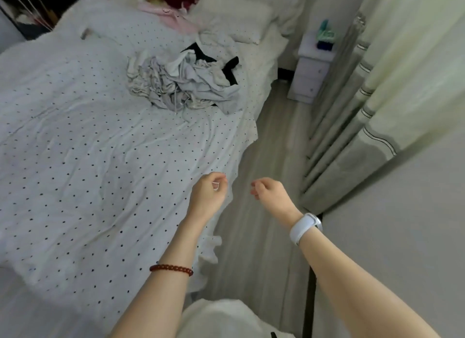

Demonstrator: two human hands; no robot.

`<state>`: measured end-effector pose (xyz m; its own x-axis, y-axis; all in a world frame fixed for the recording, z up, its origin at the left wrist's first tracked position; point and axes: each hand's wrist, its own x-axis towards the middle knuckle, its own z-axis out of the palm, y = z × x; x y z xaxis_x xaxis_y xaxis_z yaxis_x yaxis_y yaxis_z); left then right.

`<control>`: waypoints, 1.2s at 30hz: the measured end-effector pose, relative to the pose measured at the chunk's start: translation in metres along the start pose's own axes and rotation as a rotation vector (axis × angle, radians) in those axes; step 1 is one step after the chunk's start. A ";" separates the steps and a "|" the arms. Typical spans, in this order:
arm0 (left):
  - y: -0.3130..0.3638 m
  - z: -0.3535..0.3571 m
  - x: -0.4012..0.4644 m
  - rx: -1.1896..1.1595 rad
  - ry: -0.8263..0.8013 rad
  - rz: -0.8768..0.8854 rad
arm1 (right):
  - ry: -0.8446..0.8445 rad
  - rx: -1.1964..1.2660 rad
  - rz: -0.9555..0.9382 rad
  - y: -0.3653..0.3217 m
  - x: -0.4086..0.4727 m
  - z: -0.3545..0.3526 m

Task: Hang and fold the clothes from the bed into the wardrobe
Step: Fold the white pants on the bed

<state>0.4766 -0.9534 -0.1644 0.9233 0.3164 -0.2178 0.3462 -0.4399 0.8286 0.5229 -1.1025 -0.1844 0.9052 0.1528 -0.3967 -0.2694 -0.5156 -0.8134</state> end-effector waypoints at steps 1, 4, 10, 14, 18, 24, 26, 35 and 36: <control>0.010 0.012 0.008 0.012 -0.015 -0.001 | 0.016 0.011 0.017 0.004 0.007 -0.014; 0.029 0.030 0.035 0.032 -0.027 0.014 | 0.046 0.039 0.035 0.011 0.029 -0.042; 0.059 0.053 0.127 0.017 -0.012 0.008 | 0.060 0.039 0.056 0.001 0.102 -0.085; 0.075 0.069 0.219 -0.005 -0.033 0.022 | 0.068 0.024 0.068 -0.021 0.191 -0.106; 0.099 0.059 0.331 -0.035 0.009 0.039 | 0.035 0.014 0.040 -0.074 0.296 -0.114; 0.119 0.042 0.450 -0.031 0.088 -0.014 | -0.074 -0.056 -0.022 -0.149 0.411 -0.125; 0.118 0.038 0.486 0.000 0.091 -0.038 | -0.094 -0.060 -0.021 -0.165 0.451 -0.126; 0.082 0.014 0.644 0.156 0.351 -0.287 | -0.352 -0.158 -0.076 -0.221 0.644 -0.084; 0.074 0.009 0.677 0.230 0.412 -0.326 | -0.407 -0.181 -0.084 -0.230 0.678 -0.072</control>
<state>1.1285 -0.7795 -0.2553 0.6379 0.7473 -0.1860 0.6718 -0.4219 0.6088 1.2225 -0.9412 -0.2356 0.7087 0.5011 -0.4966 -0.1055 -0.6207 -0.7769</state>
